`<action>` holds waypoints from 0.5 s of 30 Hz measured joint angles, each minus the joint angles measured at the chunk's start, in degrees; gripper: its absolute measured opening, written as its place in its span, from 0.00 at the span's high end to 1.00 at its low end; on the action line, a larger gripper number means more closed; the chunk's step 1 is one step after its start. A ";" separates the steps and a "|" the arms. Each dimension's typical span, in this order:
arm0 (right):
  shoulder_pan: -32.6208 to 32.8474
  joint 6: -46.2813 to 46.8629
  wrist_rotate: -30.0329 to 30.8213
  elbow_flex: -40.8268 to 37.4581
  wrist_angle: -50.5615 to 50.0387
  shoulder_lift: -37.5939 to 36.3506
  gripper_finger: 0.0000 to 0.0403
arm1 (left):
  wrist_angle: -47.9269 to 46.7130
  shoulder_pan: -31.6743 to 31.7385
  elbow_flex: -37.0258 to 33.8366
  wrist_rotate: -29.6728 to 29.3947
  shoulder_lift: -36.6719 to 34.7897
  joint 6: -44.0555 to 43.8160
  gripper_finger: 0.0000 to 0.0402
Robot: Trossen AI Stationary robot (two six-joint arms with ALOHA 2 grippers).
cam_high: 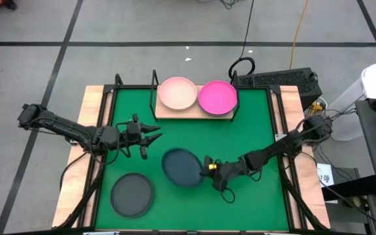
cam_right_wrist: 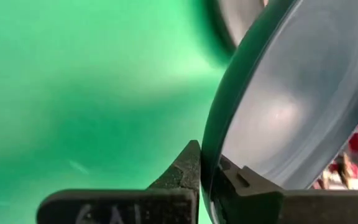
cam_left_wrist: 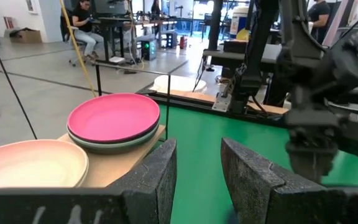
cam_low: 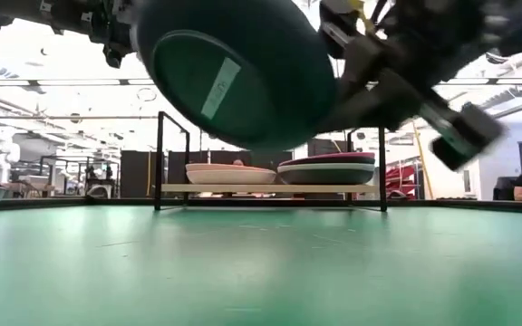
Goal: Place and stack plates onto a shelf
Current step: Stack the dark blue plate on top of the peach plate on the shelf
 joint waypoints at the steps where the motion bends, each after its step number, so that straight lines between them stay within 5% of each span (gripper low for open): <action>1: -0.95 -0.02 0.32 0.01 -0.01 -0.59 0.99 | 0.00 0.00 0.00 0.00 0.01 0.00 0.67; 15: -22.47 -2.10 0.04 4.31 -0.90 -3.95 1.00 | 0.00 0.00 0.00 -0.01 0.00 -0.07 0.67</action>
